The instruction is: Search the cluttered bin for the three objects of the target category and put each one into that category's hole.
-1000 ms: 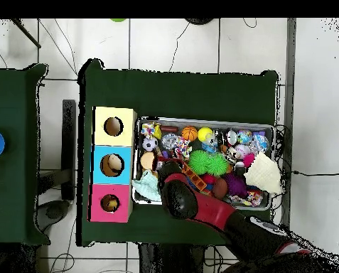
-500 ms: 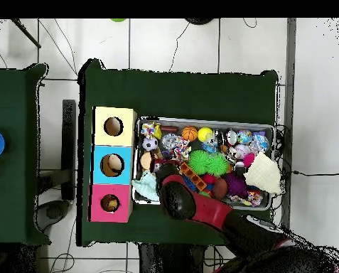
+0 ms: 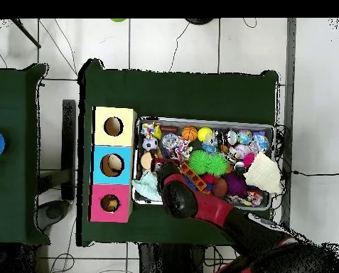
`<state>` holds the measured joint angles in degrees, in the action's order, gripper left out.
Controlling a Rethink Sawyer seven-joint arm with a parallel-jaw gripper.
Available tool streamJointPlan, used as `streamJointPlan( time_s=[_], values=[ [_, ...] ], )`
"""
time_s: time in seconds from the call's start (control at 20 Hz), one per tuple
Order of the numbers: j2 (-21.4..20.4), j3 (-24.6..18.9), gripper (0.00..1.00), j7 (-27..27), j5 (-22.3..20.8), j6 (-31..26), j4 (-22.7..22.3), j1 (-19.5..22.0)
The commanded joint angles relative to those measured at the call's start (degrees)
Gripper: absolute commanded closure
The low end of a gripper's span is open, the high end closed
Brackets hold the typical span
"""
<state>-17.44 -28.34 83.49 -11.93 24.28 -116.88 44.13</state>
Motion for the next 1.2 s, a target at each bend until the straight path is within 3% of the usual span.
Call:
streamJointPlan(
  time_s=[0.05, 0.2, 0.25, 0.3, 0.35, 0.4, 0.55, 0.85, 0.95, 1.2],
  values=[
    [3.21, -2.41, 0.00, 7.98, -0.99, -8.09, 10.96, 1.96],
    [1.85, -0.56, 0.00, 7.65, 0.10, -8.67, 10.73, 0.87],
    [8.72, -4.40, 0.00, 5.80, -2.94, -11.77, 15.45, 3.83],
    [10.05, -3.34, 0.00, 6.49, -3.05, -9.57, 16.92, 2.91],
    [8.44, 0.64, 0.00, 8.81, 0.13, -5.59, 15.62, -0.46],
    [7.53, 1.63, 0.00, 9.06, 0.53, -4.81, 15.10, -1.48],
    [4.10, 3.54, 0.00, 7.54, 1.88, -7.87, 14.35, -3.45],
    [-11.16, 13.53, 0.00, 11.13, 8.68, -6.15, 2.80, -10.98],
    [-13.28, 16.10, 0.00, 10.79, 9.77, -7.26, 1.48, -13.43],
    [-15.27, 15.13, 0.00, 13.27, 11.35, -7.94, -0.84, -14.48]
  ],
)
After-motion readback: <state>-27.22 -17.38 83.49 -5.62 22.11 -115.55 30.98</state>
